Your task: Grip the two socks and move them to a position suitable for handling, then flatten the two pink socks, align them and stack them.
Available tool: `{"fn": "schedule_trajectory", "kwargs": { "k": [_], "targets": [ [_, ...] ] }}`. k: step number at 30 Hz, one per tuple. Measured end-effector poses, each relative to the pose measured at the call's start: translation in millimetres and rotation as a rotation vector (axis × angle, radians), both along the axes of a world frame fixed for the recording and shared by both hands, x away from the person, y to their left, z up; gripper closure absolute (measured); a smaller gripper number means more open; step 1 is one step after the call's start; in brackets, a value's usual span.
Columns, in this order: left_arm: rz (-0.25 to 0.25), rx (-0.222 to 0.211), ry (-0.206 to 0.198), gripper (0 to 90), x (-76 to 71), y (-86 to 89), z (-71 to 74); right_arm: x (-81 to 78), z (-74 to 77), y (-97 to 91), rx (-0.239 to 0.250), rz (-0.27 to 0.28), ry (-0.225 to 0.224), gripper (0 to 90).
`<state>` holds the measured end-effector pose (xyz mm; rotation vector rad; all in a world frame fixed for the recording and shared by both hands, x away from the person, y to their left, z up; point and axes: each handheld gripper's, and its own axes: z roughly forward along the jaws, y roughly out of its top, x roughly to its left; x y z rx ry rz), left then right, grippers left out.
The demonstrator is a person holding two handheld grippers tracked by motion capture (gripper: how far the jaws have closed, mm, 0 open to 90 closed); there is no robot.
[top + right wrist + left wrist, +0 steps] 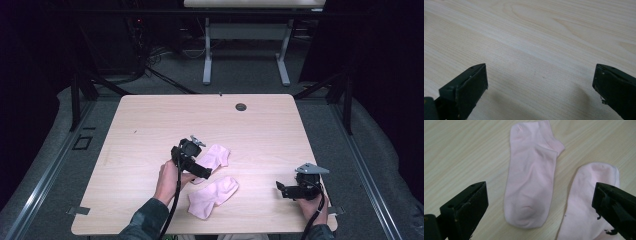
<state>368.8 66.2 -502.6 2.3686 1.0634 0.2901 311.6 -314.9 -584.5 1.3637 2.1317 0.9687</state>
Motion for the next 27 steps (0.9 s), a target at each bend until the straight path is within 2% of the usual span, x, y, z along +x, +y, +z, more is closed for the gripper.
{"fn": "schedule_trajectory", "kwargs": {
  "k": [3, 6, 8, 10, 15, 18, 22, 23, 25, 27],
  "targets": [
    [0.001, 0.002, -0.004, 0.4, -4.1, -2.4, -1.0, -0.1, 0.0, 0.0, -0.001, 0.001, -0.001, 0.0],
    [-0.016, 0.011, -0.012, 0.4, -12.2, -11.8, -4.0, 0.5, -0.6, 1.1, -0.018, 0.002, 0.004, 0.0],
    [-0.019, 0.020, -0.020, 0.4, -14.8, -17.1, -6.3, 0.4, -0.6, 1.1, -0.009, 0.004, 0.003, 0.0],
    [-0.028, 0.009, -0.006, 0.4, -16.5, -22.5, -8.3, 0.6, -0.6, 0.5, -0.007, 0.002, 0.003, 0.0],
    [-0.066, 0.009, -0.014, 0.9, -24.0, -39.2, -9.2, 1.3, -0.5, 0.2, -0.010, 0.004, 0.013, 0.3],
    [-0.085, 0.006, -0.005, 2.6, -27.8, -49.5, -12.4, 1.6, -1.0, 1.0, -0.011, -0.002, 0.010, 0.9],
    [-0.107, 0.006, 0.006, 8.5, -31.3, -60.0, -17.8, 1.8, -0.9, 1.2, -0.017, 0.002, 0.016, 1.5],
    [-0.124, 0.011, 0.026, 10.2, -32.3, -67.3, -22.4, 2.1, -1.1, 1.4, -0.019, 0.004, 0.016, 1.8],
    [-0.131, 0.013, 0.030, 16.5, -32.7, -71.0, -24.5, 2.1, -1.2, 1.5, -0.023, 0.006, 0.017, 2.4],
    [-0.153, 0.025, 0.037, 23.4, -34.6, -83.2, -28.5, 2.1, -1.5, 1.8, -0.028, 0.005, 0.013, 3.2]
  ]
}}
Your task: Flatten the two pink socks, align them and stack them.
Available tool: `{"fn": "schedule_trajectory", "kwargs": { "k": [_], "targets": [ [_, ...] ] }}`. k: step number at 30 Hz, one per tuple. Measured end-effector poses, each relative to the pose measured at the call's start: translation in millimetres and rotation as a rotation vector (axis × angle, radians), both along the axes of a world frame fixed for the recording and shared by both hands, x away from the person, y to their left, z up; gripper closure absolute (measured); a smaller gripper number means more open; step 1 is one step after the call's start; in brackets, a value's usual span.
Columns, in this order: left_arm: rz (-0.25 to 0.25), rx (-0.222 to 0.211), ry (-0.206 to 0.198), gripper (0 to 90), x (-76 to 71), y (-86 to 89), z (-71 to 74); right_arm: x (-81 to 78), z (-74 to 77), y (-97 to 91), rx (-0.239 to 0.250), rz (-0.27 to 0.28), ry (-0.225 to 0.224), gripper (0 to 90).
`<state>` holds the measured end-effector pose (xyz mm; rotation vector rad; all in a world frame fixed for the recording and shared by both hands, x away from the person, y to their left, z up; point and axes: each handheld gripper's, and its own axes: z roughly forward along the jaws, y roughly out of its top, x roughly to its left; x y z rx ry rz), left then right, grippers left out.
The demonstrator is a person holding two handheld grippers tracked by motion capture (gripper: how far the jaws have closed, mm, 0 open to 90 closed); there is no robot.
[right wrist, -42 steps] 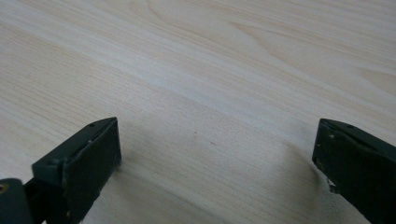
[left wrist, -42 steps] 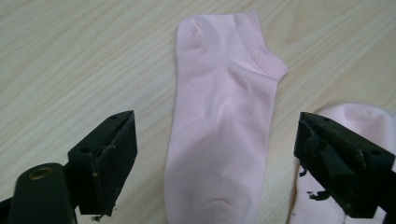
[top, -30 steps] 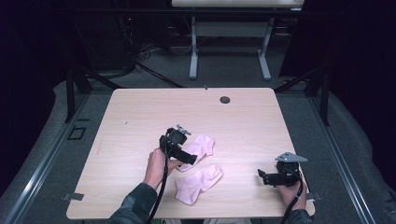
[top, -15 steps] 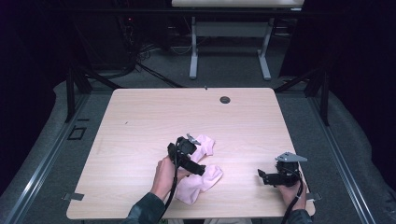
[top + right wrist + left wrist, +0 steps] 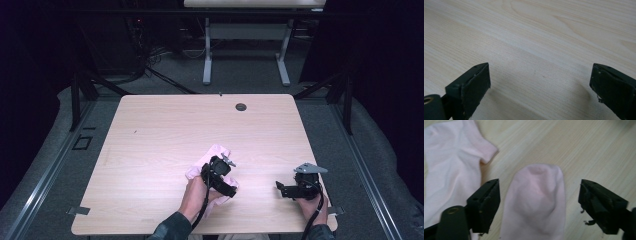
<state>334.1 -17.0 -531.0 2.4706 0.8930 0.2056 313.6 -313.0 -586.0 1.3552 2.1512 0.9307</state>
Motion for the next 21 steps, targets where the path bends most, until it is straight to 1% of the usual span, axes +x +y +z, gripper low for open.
{"fn": "schedule_trajectory", "kwargs": {
  "k": [1, 2, 3, 5, 6, 8, 9, 10, 11, 13, 14, 18, 19, 21],
  "targets": [
    [-0.006, 0.008, 0.002, 28.4, -0.7, -4.4, -1.0, 0.2, -0.2, 0.2, 0.003, 0.000, 0.001, 3.5],
    [-0.006, 0.008, 0.002, 31.7, -0.7, -4.4, -1.0, 0.3, -0.3, 0.3, 0.004, -0.001, 0.001, 3.9],
    [-0.020, 0.022, 0.001, 34.7, -1.2, -12.4, -3.5, 0.3, -0.3, 0.2, 0.004, -0.002, 0.001, 4.2],
    [-0.016, 0.043, 0.002, 43.0, -0.4, -18.7, -7.2, 0.2, -0.2, -0.2, 0.007, -0.006, -0.003, 4.6],
    [-0.014, 0.049, 0.003, 45.3, 0.3, -21.0, -9.5, 0.1, -0.2, -0.4, 0.010, -0.007, -0.004, 4.8],
    [-0.018, 0.079, 0.014, 50.8, 2.3, -24.2, -13.4, -0.1, -0.1, -0.5, 0.008, -0.010, -0.003, 5.1],
    [-0.018, 0.079, 0.014, 53.0, 2.3, -24.2, -13.4, 0.1, 0.0, -0.6, 0.008, -0.005, -0.002, 5.2],
    [-0.021, 0.092, 0.030, 55.6, 4.4, -25.7, -17.2, 0.1, 0.0, -0.5, 0.008, -0.005, -0.001, 5.4],
    [-0.019, 0.099, 0.033, 57.0, 4.9, -26.0, -18.9, 0.0, 0.1, -0.6, 0.007, -0.004, -0.001, 5.6],
    [-0.009, 0.087, 0.036, 62.7, 5.7, -24.9, -21.4, 0.0, -0.1, -0.4, 0.009, -0.010, -0.004, 5.8],
    [-0.010, 0.088, 0.038, 64.6, 6.6, -23.7, -20.9, -0.1, 0.0, -0.6, 0.009, -0.009, -0.002, 5.8],
    [-0.007, 0.084, 0.042, 78.8, 10.3, -19.3, -20.9, 0.1, 0.0, -0.5, 0.011, -0.011, -0.001, 6.2],
    [-0.002, 0.080, 0.049, 82.4, 12.4, -16.4, -20.9, 0.0, 0.0, -0.5, 0.011, -0.012, -0.001, 6.3],
    [-0.002, 0.066, 0.057, 85.5, 13.7, -13.6, -21.2, 0.2, -0.1, -0.3, 0.009, -0.012, -0.001, 6.3]
  ]
}}
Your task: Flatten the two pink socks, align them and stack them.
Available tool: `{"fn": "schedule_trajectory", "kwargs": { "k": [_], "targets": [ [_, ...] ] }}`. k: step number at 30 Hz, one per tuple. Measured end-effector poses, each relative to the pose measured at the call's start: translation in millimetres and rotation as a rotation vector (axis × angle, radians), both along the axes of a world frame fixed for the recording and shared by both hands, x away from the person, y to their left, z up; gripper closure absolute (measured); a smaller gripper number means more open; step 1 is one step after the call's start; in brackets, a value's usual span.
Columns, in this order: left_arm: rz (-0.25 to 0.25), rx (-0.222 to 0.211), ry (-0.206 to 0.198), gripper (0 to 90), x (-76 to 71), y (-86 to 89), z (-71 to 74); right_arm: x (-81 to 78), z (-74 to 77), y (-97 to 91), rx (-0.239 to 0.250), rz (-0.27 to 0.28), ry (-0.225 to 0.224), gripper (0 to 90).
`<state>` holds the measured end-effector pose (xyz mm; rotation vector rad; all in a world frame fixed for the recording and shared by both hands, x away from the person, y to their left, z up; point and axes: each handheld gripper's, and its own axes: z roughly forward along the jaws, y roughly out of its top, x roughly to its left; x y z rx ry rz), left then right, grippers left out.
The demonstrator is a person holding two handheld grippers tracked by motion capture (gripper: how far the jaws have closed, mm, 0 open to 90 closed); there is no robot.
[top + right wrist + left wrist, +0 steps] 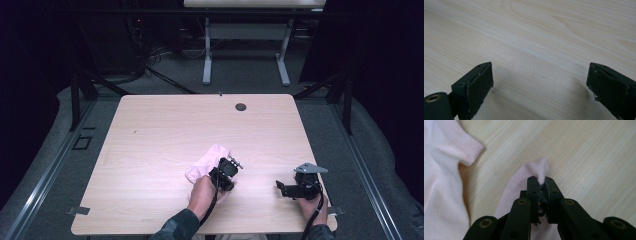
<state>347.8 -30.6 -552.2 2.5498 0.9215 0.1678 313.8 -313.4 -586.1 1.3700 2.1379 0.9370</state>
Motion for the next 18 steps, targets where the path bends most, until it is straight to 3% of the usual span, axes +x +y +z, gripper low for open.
{"fn": "schedule_trajectory", "kwargs": {
  "k": [3, 5, 9, 13, 18],
  "targets": [
    [-0.002, -0.016, -0.003, 86.2, 0.7, 3.0, 0.3, 0.2, -0.1, 0.0, 0.002, 0.006, -0.001, 7.1],
    [0.011, -0.072, -0.030, 86.2, -0.2, 10.4, 9.1, -1.0, 0.8, -1.7, 0.008, -0.007, -0.009, 8.8],
    [0.013, -0.125, -0.052, 86.3, 0.0, 15.3, 26.6, -0.4, 2.2, -4.1, 0.035, -0.017, -0.002, 11.0],
    [0.034, -0.173, -0.073, 86.4, 1.5, 16.4, 40.7, -1.2, 7.8, -2.9, 0.099, -0.016, 0.009, 12.2],
    [0.033, -0.200, -0.094, 86.5, 5.0, 15.3, 52.6, -16.7, 20.2, 18.0, 0.156, 0.017, 0.023, 15.3]
  ]
}}
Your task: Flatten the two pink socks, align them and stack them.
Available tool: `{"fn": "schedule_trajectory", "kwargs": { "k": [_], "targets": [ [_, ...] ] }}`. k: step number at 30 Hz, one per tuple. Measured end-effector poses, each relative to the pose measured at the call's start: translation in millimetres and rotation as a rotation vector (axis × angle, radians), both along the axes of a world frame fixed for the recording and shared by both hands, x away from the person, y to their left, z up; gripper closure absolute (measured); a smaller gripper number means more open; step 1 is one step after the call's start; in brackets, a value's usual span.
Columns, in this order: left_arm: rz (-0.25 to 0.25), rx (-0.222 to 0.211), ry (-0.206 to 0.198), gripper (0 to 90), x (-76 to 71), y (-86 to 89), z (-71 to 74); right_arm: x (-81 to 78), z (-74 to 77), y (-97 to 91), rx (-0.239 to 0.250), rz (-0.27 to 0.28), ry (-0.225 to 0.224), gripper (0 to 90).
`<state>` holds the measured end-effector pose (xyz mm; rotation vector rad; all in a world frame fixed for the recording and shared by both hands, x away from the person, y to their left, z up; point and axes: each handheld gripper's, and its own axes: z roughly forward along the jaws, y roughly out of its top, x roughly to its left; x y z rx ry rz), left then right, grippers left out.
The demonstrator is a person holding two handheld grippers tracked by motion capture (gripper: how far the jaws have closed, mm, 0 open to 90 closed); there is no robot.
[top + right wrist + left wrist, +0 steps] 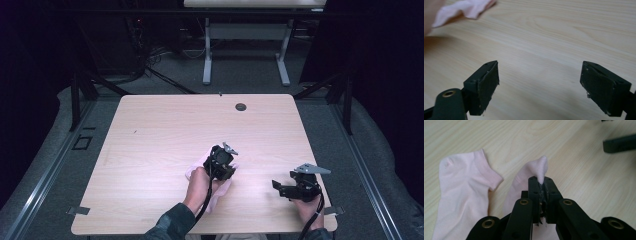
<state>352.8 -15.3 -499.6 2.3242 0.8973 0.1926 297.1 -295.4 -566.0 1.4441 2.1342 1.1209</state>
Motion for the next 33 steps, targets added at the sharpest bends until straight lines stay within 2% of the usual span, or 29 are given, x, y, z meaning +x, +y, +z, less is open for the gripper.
{"fn": "schedule_trajectory", "kwargs": {
  "k": [3, 4, 5, 7, 10, 12, 14, 16, 17, 18, 19, 20, 23, 24, 26, 29, 30, 33],
  "targets": [
    [0.012, -0.026, -0.017, 86.4, 1.6, -2.6, 6.6, -10.6, 6.9, 18.1, 0.066, 0.044, 0.015, 15.4],
    [0.012, -0.026, -0.017, 86.5, 1.6, -2.6, 6.6, -10.6, 6.9, 18.1, 0.066, 0.044, 0.015, 15.4],
    [0.017, -0.038, -0.022, 86.5, 2.8, -5.1, 9.9, -17.1, 12.1, 32.4, 0.097, 0.071, 0.014, 17.1],
    [0.019, -0.044, -0.023, 86.5, 3.5, -7.7, 13.1, -22.7, 15.7, 47.5, 0.123, 0.114, 0.020, 18.3],
    [0.019, -0.044, -0.035, 86.5, 3.7, -10.8, 17.2, -30.5, 17.1, 72.5, 0.120, 0.172, 0.038, 21.9],
    [0.023, -0.047, -0.044, 86.5, 4.2, -12.4, 19.1, -33.7, 15.4, 89.4, 0.114, 0.202, 0.052, 29.8],
    [0.026, -0.049, -0.045, 86.5, 4.7, -12.8, 20.1, -32.0, 10.3, 105.7, 0.085, 0.216, 0.068, 35.2],
    [0.040, -0.066, -0.051, 86.5, 4.9, -12.8, 23.6, -27.7, 4.6, 117.6, 0.088, 0.238, 0.101, 38.6],
    [0.039, -0.071, -0.054, 86.5, 4.9, -12.2, 24.8, -26.3, 2.0, 122.7, 0.093, 0.240, 0.103, 42.3],
    [0.041, -0.078, -0.057, 86.5, 5.0, -11.4, 25.9, -25.1, 1.2, 125.9, 0.084, 0.247, 0.103, 47.3],
    [0.041, -0.078, -0.057, 86.5, 5.0, -11.4, 25.9, -25.1, 1.2, 125.9, 0.084, 0.247, 0.103, 47.3],
    [0.046, -0.084, -0.061, 86.5, 5.3, -9.4, 27.7, -22.7, -0.9, 130.9, 0.102, 0.258, 0.110, 52.9],
    [0.053, -0.106, -0.066, 86.5, 4.7, -5.5, 30.5, -22.5, -1.2, 135.6, 0.071, 0.240, 0.094, 71.3],
    [0.052, -0.116, -0.068, 86.5, 4.2, -3.8, 31.9, -21.9, -0.6, 134.5, 0.063, 0.233, 0.089, 76.4],
    [0.053, -0.133, -0.072, 86.5, 3.0, -0.4, 35.1, -19.6, 0.4, 129.3, 0.078, 0.219, 0.081, 85.1],
    [0.049, -0.154, -0.076, 86.5, 2.0, 3.0, 38.4, -18.2, 2.9, 122.9, 0.080, 0.204, 0.063, 87.8],
    [0.050, -0.179, -0.079, 86.5, 1.2, 6.1, 41.6, -18.4, 8.1, 117.3, 0.056, 0.185, 0.042, 88.2],
    [0.052, -0.215, -0.082, 86.5, 0.7, 10.4, 44.8, -18.9, 19.4, 108.0, 0.023, 0.167, -0.001, 88.7]
  ]
}}
